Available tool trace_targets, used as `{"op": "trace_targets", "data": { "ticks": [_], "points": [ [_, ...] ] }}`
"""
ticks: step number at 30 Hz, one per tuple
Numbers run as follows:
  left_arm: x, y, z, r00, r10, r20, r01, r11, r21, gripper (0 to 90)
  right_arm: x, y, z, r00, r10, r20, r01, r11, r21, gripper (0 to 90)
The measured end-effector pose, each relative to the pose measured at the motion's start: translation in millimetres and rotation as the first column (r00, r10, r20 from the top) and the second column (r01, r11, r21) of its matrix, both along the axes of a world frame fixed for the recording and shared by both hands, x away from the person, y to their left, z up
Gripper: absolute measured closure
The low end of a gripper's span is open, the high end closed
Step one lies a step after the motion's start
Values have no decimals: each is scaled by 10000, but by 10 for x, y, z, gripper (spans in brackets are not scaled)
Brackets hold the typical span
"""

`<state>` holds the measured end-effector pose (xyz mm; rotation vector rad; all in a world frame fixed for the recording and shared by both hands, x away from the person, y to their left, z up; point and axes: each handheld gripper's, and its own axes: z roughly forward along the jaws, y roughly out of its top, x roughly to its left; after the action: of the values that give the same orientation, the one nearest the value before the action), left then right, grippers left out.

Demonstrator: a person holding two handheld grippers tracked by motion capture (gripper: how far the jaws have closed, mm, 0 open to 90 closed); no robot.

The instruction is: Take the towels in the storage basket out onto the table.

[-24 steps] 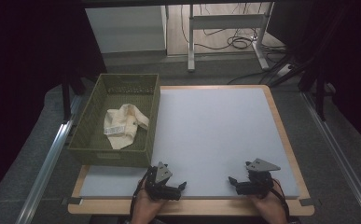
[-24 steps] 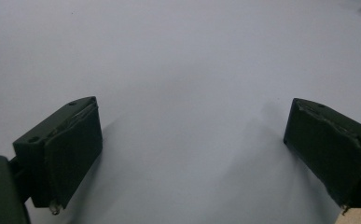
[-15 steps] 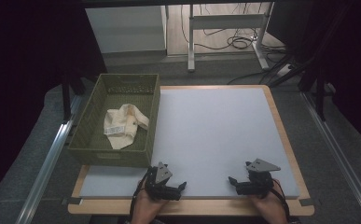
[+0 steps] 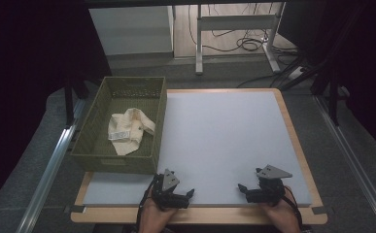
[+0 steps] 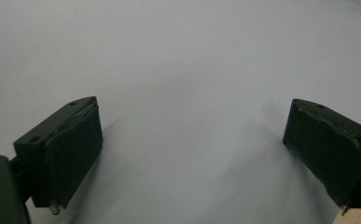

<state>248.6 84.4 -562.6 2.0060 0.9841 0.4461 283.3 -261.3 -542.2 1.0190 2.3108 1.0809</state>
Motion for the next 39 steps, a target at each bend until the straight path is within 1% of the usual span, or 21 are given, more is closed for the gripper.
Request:
{"op": "trace_targets", "data": {
  "ticks": [2, 6, 10, 19, 23, 25, 26, 32, 34, 36, 38, 39],
  "points": [
    [0, 0, 0, 10000, -13, 7, 13, 10000, 11, 46, 0, -1, 0, 10000, 8, -2, -8, 10000, -3, 77],
    [15, -3, 28, 9998, -72, -188, 75, 9998, 171, 49, -1, -1, 0, 10000, 7, 1, -7, 10000, 0, 77],
    [22, -8, 38, 9996, -80, -261, 86, 9997, 232, 48, -1, -1, -1, 10000, 6, 4, -6, 10000, 3, 77],
    [28, 1, 41, 9995, -135, -275, 141, 9996, 228, 50, -1, -2, -1, 10000, 4, 2, -4, 10000, 6, 76],
    [33, 18, 59, 9991, -207, -365, 211, 9997, 110, 63, -1, -1, -1, 10000, 2, 6, -2, 10000, 6, 77],
    [38, 32, 82, 9987, -261, -435, 256, 9996, -110, 74, -2, -2, -1, 10000, 1, 8, -1, 10000, 5, 76],
    [41, 37, 98, 9986, -276, -442, 269, 9995, -155, 74, -1, -2, -1, 10000, 3, 9, -3, 10000, 8, 77],
    [61, 44, 189, 9987, -391, -313, 386, 9991, -174, 70, -2, -2, -1, 10000, 2, 12, -2, 10000, 6, 76],
    [69, 39, 216, 9982, -550, -238, 548, 9985, -89, 75, -2, -2, -2, 10000, 2, 15, -2, 10000, 6, 76],
    [77, 35, 231, 9970, -733, -262, 733, 9973, -21, 92, -2, -2, -2, 10000, 1, 19, -1, 10000, 9, 76],
    [81, 32, 236, 9969, -750, -236, 751, 9972, 30, 94, -2, -2, -2, 10000, -9, 15, 9, 10000, 14, 76],
    [91, 22, 251, 9963, -833, -228, 835, 9965, 71, 93, -3, -2, -2, 10000, -8, 15, 8, 10000, 15, 76]
  ]
}}
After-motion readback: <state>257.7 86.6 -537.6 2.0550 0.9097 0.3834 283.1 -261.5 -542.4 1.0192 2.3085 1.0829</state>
